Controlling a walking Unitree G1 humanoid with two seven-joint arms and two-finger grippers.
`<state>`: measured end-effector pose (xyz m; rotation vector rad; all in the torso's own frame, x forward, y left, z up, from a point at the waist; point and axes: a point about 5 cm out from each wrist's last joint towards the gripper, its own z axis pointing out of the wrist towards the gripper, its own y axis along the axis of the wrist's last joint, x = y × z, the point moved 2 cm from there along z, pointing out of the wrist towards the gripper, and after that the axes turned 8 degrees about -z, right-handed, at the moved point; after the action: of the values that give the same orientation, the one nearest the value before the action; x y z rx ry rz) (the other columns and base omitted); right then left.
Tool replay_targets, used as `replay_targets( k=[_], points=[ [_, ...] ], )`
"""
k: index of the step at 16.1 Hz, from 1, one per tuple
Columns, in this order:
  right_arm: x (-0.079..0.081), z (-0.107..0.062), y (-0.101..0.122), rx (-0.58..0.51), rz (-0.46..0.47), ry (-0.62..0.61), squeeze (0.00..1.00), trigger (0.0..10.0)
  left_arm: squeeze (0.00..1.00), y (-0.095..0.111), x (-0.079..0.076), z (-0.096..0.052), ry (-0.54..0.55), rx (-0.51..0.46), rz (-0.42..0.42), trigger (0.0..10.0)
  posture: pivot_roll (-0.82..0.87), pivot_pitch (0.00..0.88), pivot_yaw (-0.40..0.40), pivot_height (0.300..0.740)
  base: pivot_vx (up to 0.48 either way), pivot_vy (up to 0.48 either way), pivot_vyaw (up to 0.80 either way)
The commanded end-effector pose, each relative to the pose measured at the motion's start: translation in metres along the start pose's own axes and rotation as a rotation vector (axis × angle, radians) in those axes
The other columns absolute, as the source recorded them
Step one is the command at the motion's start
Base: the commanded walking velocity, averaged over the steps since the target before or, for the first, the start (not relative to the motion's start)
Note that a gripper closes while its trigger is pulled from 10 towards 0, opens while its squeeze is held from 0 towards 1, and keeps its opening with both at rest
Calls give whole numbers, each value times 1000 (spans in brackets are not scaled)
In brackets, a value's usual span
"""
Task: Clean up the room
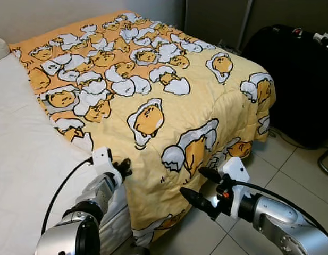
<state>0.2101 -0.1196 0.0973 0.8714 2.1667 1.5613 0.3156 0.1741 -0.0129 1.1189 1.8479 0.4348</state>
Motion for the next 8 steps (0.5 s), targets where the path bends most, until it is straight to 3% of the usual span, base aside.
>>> replay_targets(
  k=[1,4,8],
  points=[
    [2,3,3,-13,-9,15,0,10000,0,5,6,-2,21,-16,25,0,-143,31,113,740,0,0,0],
    [2,3,3,-12,-10,18,0,10000,0,7,6,-2,17,-23,25,0,-138,31,115,740,0,0,0],
    [1,4,2,-16,-8,6,0,10000,0,18,9,-1,131,-35,219,0,-131,25,130,740,0,0,0]
  ],
)
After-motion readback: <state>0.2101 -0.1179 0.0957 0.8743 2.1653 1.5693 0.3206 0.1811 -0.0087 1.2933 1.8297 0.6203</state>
